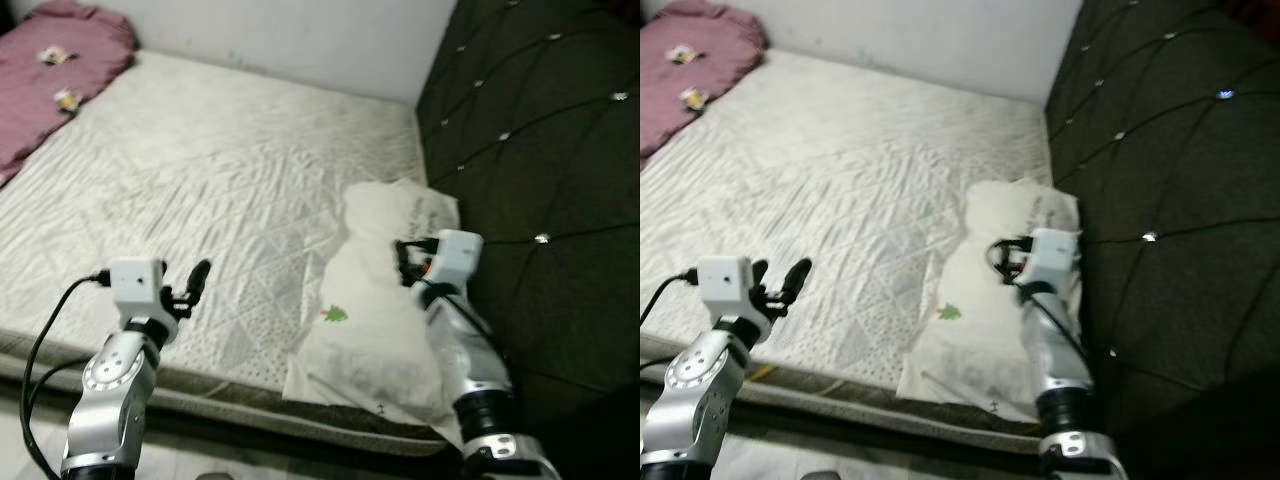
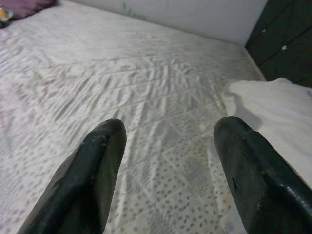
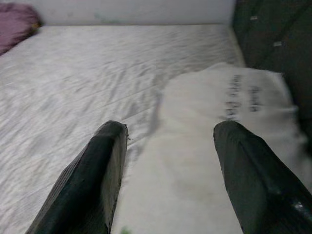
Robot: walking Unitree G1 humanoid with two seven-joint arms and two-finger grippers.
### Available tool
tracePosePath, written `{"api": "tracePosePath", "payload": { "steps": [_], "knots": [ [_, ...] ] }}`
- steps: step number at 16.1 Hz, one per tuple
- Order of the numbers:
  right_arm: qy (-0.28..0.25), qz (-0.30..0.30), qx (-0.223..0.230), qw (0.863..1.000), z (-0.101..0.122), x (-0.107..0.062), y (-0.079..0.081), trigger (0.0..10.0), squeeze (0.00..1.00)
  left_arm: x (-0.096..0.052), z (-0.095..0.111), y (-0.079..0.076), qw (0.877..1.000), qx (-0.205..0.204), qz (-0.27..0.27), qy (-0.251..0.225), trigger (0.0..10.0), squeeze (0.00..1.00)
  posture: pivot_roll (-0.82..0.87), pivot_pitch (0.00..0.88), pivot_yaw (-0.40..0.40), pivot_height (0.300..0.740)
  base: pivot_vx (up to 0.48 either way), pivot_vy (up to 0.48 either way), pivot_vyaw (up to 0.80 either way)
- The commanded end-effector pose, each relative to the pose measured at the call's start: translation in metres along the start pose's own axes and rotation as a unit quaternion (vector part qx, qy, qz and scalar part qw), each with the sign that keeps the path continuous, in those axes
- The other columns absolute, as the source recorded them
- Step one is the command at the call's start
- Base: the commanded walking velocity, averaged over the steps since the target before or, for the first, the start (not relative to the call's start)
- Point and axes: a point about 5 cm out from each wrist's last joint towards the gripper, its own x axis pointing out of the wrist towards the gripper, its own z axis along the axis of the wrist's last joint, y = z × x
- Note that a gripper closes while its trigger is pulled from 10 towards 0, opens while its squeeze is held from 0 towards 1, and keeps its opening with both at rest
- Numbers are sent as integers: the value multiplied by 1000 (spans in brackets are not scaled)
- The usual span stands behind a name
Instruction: Clean up the room
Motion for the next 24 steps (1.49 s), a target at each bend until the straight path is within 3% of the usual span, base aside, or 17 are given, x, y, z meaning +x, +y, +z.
{"api": "tracePosePath", "payload": {
  "steps": [1,7,10,18,24],
  "knots": [
    [-10,-13,-3,1000,6,1,-8,10000,0,3,2,-5,1000,2,-9,-7,10000,0,56,0,-102,720,0,0,0],
    [-9,-16,-5,1000,4,-2,-8,10000,0,9,3,-6,1000,-1,-9,-16,10000,0,43,0,-100,720,0,-41,0],
    [-7,-18,-7,1000,3,-2,-10,10000,0,9,4,-7,1000,0,-14,-22,10000,0,45,0,-104,720,0,0,-669],
    [-6,-16,-12,1000,4,-2,-9,10000,0,7,1,-6,1000,-7,-5,-16,10000,0,42,0,-109,720,0,-357,-120],
    [-2,-17,-16,1000,3,-3,-10,10000,0,7,0,-7,1000,-11,0,-17,10000,0,39,0,-112,720,0,0,-165]
  ]
}}
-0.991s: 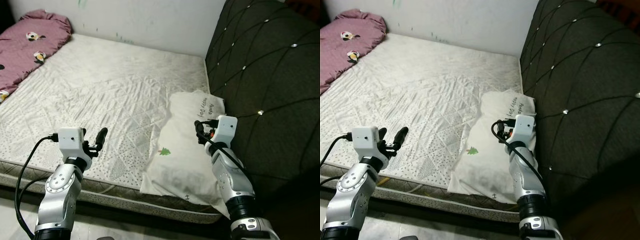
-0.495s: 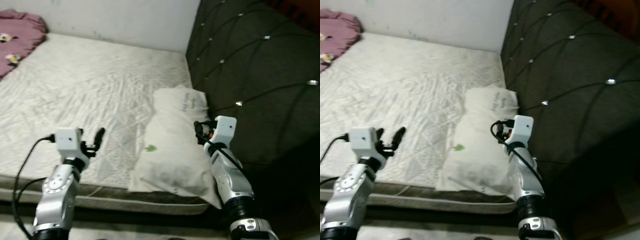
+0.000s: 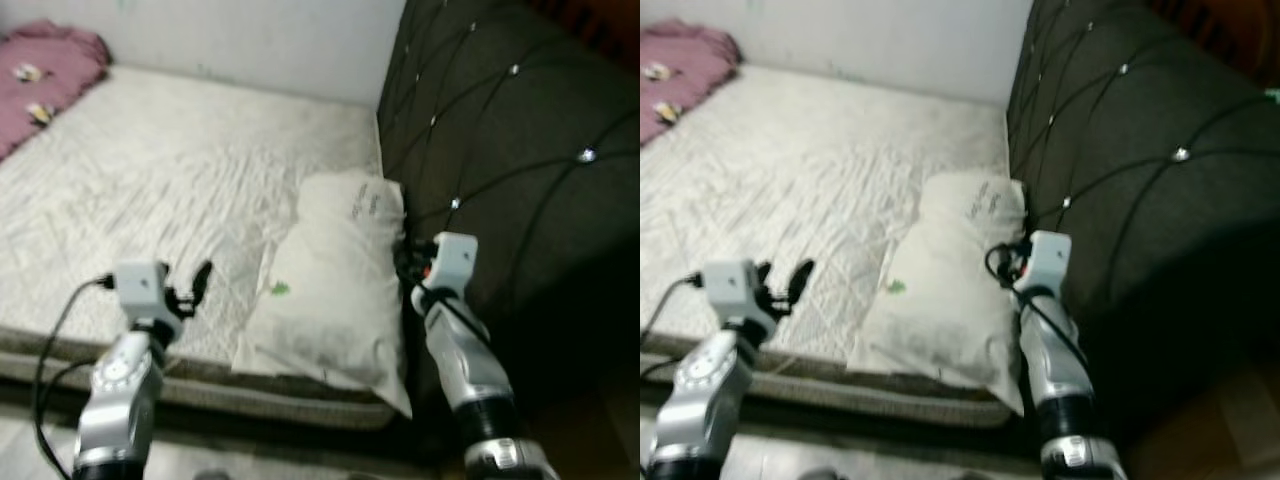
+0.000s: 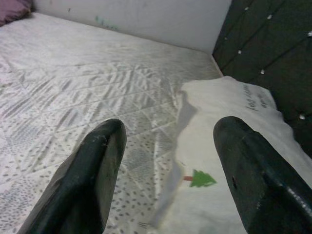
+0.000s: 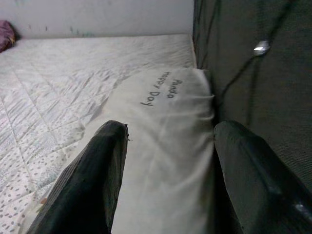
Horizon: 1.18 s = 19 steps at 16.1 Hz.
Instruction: Clean up the room
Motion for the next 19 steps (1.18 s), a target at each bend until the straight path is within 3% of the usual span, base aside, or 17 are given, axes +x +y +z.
{"api": "tracePosePath", "payload": {
  "steps": [1,7,19],
  "knots": [
    [-4,-3,-3,1000,4,0,-2,10000,0,1,3,-2,1000,5,-2,-4,10000,0,40,0,-112,720,0,0,-800],
    [-4,-3,-4,1000,4,0,-2,10000,0,0,4,-5,1000,-10,-24,-12,10000,0,39,0,-112,720,0,0,0],
    [-2,-2,-7,1000,3,0,-2,10000,0,0,4,-5,1000,-9,-27,-10,10000,0,38,0,-112,720,241,0,0]
  ]
}}
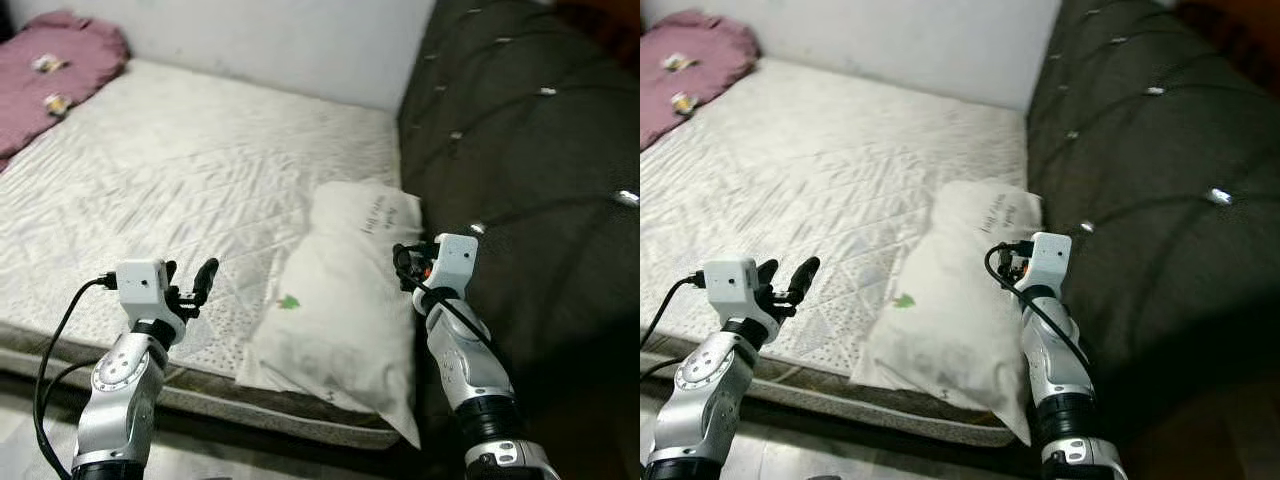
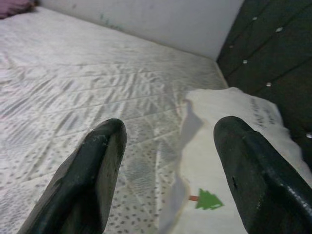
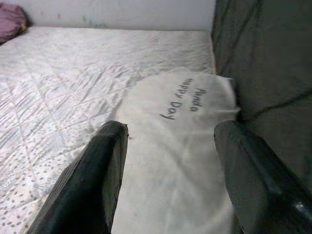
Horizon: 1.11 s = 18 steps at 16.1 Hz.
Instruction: Clean up the room
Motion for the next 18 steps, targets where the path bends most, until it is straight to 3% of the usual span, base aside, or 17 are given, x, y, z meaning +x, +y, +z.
{"api": "tracePosePath", "payload": {
  "steps": [1,6,18],
  "knots": [
    [-2,-4,-5,1000,3,0,-4,10000,0,1,2,-3,1000,6,-2,-1,10000,0,38,0,-112,720,0,0,0],
    [-3,-6,-3,1000,3,0,-4,10000,0,-2,-1,-1,1000,8,5,6,10000,0,38,0,-107,720,0,0,-333],
    [-1,16,-5,1000,0,-2,2,10000,0,-5,-8,11,996,21,79,20,10000,0,39,0,-109,710,0,0,0]
  ]
}}
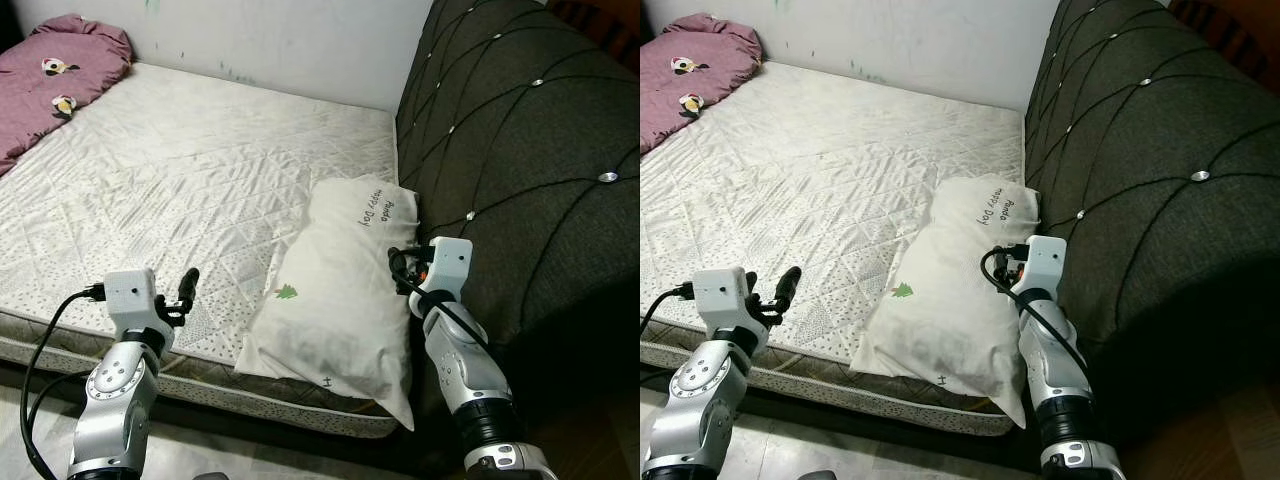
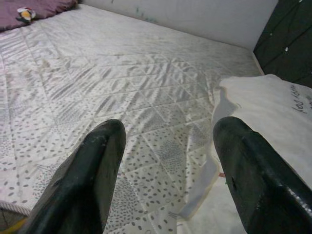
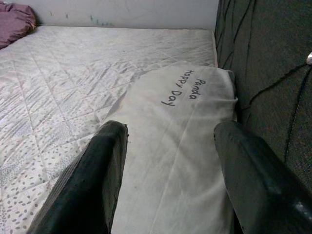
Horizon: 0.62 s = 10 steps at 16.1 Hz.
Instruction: Clean up the room
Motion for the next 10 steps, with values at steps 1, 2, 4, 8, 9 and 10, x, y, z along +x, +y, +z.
{"api": "tracePosePath", "payload": {
  "steps": [1,2,4,8,9,10],
  "knots": [
    [-9,2,-1,1000,5,0,-1,10000,0,2,1,-2,1000,0,4,-4,10000,0,39,0,-109,705,0,0,0],
    [-9,4,-1,1000,5,0,0,10000,0,2,1,-1,1000,5,10,-5,10000,0,39,0,-109,695,0,0,0],
    [-10,5,-2,1000,6,0,0,10000,0,2,1,0,1000,8,14,-5,10000,0,39,0,-110,680,0,0,0],
    [-11,12,-5,1000,6,0,2,10000,0,3,1,1,1000,8,25,-4,10000,0,40,0,-113,655,0,0,0],
    [-10,14,-6,1000,6,0,3,10000,0,3,1,2,1000,6,28,-4,10000,0,41,0,-115,655,0,0,0],
    [-12,21,-2,1000,6,0,4,10000,0,3,0,2,1000,5,27,-4,10000,0,41,0,-115,655,0,0,0]
  ]
}}
